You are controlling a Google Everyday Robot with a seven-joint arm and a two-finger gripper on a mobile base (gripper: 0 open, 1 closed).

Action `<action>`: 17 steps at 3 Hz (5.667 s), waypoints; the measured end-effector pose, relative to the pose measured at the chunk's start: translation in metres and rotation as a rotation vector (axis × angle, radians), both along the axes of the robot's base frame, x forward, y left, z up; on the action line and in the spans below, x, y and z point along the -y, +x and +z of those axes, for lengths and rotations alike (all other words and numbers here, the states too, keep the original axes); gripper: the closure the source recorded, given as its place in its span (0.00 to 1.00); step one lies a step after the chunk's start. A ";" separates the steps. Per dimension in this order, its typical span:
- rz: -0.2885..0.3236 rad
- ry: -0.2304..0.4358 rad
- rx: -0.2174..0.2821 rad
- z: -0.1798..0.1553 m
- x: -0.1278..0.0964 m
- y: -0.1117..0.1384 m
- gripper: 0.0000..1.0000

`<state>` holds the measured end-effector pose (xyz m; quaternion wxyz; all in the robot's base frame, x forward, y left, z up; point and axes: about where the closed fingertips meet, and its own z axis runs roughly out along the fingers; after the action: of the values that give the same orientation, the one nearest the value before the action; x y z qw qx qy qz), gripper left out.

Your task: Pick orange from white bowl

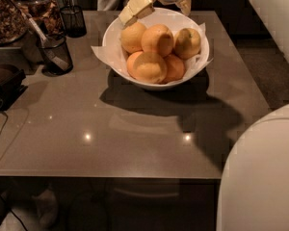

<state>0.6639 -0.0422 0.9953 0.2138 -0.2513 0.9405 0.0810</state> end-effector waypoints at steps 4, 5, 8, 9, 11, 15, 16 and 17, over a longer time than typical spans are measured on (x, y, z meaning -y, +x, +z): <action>-0.018 0.025 -0.059 -0.022 0.018 0.017 0.17; -0.011 0.031 -0.075 -0.028 0.017 0.021 0.20; 0.005 0.043 -0.110 -0.030 0.012 0.020 0.31; 0.017 0.062 -0.159 -0.037 0.010 0.008 0.33; 0.041 0.079 -0.194 -0.041 0.006 0.003 0.31; 0.036 0.073 -0.209 -0.043 0.012 0.012 0.73; 0.035 0.070 -0.207 -0.043 0.014 0.013 0.96; 0.053 0.078 -0.139 -0.031 0.015 0.015 1.00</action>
Offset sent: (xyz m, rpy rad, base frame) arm -0.0005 0.0006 -0.0009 0.0506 0.0460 0.0106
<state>0.6789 -0.0568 0.9644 0.1555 -0.2616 0.9422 0.1405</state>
